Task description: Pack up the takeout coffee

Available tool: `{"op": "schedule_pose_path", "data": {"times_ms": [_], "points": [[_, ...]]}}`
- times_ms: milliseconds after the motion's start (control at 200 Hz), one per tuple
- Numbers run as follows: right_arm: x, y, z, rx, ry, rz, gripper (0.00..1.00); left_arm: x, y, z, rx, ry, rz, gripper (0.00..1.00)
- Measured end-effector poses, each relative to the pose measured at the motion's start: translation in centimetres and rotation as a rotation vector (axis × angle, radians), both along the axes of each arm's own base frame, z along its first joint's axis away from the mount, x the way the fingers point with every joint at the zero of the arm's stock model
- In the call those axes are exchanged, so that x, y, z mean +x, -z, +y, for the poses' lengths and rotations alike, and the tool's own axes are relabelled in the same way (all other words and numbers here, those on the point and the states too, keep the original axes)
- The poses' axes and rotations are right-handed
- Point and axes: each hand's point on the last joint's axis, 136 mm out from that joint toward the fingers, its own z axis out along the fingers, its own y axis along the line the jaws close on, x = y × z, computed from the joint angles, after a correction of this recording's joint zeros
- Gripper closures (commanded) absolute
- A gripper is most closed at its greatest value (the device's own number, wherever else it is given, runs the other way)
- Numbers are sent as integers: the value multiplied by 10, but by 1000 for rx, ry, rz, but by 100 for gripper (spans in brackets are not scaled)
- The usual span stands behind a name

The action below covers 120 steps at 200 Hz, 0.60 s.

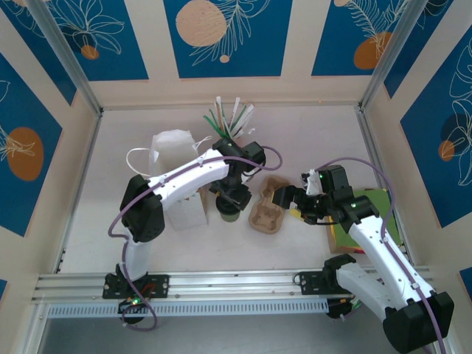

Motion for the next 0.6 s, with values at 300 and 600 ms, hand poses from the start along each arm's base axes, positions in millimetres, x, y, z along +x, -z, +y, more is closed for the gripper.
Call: {"op": "schedule_pose_path", "data": {"times_ms": [300, 600], "points": [[0, 0, 0, 0, 0, 0, 1, -1, -2, 1, 2, 2, -1, 40], [0, 0, 0, 0, 0, -1, 1, -5, -13, 1, -4, -21, 8, 39]]}}
